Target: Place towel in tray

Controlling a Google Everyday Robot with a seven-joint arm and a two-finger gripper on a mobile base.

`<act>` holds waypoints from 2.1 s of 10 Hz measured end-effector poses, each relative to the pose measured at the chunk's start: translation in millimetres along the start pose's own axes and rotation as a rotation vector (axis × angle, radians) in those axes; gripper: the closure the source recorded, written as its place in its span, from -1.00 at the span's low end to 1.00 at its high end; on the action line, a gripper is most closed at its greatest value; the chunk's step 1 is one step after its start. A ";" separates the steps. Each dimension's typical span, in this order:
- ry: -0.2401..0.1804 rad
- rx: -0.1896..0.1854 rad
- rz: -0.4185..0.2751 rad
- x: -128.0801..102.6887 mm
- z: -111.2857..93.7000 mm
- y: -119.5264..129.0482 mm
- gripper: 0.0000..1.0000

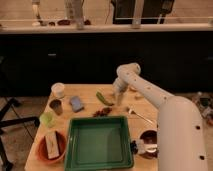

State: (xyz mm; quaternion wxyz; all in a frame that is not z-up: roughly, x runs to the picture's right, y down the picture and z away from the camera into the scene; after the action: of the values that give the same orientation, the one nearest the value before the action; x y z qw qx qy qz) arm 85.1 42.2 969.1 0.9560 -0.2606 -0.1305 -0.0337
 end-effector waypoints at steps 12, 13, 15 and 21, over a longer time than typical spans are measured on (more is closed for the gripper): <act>-0.003 -0.047 0.092 33.1 25.3 -3.4 0.67; -0.001 -0.047 0.091 33.8 25.2 -3.2 0.86; 0.007 -0.046 0.086 34.5 25.1 -2.6 1.00; 0.001 0.092 -0.018 -11.1 -45.8 -2.1 1.00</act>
State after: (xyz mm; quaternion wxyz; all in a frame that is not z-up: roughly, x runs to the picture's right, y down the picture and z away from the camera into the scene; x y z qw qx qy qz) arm 84.7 17.1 929.2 0.9666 -0.2153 -0.1338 -0.0366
